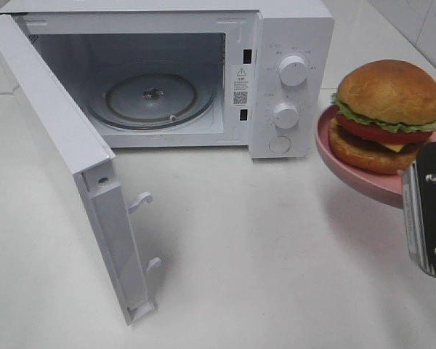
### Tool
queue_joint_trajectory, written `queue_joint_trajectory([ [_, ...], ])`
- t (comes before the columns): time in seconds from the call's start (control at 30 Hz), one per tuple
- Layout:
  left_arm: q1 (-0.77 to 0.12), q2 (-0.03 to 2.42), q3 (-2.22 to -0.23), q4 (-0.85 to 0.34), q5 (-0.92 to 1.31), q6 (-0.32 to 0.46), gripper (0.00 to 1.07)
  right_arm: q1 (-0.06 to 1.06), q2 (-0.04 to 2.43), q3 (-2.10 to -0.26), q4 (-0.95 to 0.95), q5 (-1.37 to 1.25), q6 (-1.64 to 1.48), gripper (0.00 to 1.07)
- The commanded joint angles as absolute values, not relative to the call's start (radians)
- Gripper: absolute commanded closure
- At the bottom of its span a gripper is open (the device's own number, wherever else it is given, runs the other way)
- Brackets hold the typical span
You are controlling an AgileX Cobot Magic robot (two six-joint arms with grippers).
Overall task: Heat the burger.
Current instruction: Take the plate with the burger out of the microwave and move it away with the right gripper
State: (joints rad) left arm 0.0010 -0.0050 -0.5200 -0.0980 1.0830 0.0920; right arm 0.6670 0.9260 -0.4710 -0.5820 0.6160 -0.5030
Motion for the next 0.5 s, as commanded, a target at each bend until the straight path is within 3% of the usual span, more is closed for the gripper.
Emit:
queue_joint_trajectory([
  [0.03,0.0,-0.024,-0.518,-0.099,1.071,0.087,0.09,0.666,0.908,-0.48,-0.698,0.643,-0.348,1.07],
  [0.5,0.0,-0.024,-0.518,-0.099,1.071,0.087,0.09,0.666,1.119,-0.482,-0.859,0.819,0.253,1.07],
])
